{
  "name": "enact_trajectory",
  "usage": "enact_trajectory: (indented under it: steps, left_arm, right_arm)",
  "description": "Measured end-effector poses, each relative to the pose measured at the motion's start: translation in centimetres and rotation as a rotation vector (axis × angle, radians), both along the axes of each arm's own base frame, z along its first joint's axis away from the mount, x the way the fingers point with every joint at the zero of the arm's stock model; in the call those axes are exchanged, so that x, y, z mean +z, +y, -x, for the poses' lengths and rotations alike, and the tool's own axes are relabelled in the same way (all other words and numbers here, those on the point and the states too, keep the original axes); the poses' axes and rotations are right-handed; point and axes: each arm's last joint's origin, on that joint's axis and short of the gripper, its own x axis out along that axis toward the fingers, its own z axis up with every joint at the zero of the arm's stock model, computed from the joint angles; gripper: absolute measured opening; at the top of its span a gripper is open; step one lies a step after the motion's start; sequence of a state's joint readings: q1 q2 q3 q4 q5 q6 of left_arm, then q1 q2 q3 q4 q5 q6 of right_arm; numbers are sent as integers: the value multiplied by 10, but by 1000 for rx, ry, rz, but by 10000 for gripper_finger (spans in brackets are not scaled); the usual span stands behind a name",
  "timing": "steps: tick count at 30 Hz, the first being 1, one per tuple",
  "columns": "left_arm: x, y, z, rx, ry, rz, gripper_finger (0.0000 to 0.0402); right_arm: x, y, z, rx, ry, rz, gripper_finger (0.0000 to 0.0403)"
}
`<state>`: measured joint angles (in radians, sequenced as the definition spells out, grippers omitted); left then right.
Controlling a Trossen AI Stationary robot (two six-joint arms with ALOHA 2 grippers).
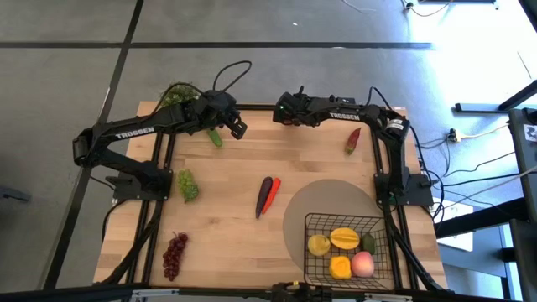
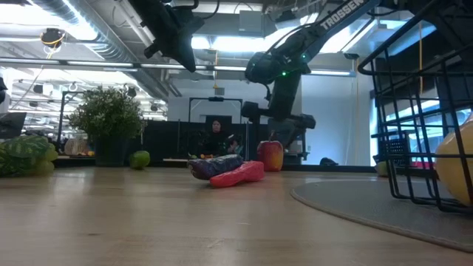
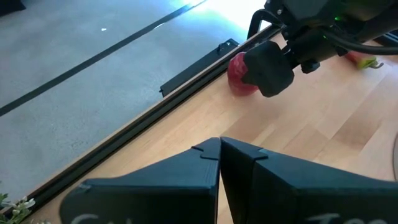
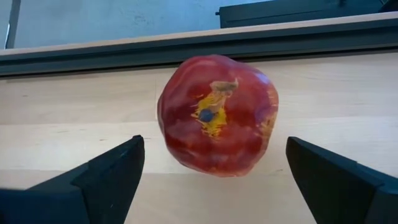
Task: Build produce basket
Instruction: Put the red apple into the wire basket
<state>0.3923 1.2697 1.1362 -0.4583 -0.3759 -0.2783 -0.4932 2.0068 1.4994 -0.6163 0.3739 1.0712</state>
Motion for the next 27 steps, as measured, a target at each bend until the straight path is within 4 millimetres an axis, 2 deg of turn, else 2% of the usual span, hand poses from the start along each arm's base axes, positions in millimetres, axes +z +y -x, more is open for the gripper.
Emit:
enact_trajectory:
  steps: [16,20,27]
  left_arm:
    - [0,0,0,0,0,0,0]
    - [0,0,0,0,0,0,0]
    - [0,0,0,0,0,0,0]
  right_arm:
    - [-1,-2,0,23,9,0,374]
    - [-1,-5,2,29,-11,-30,343]
    - [-7,-14,1,38,-52,-71,255]
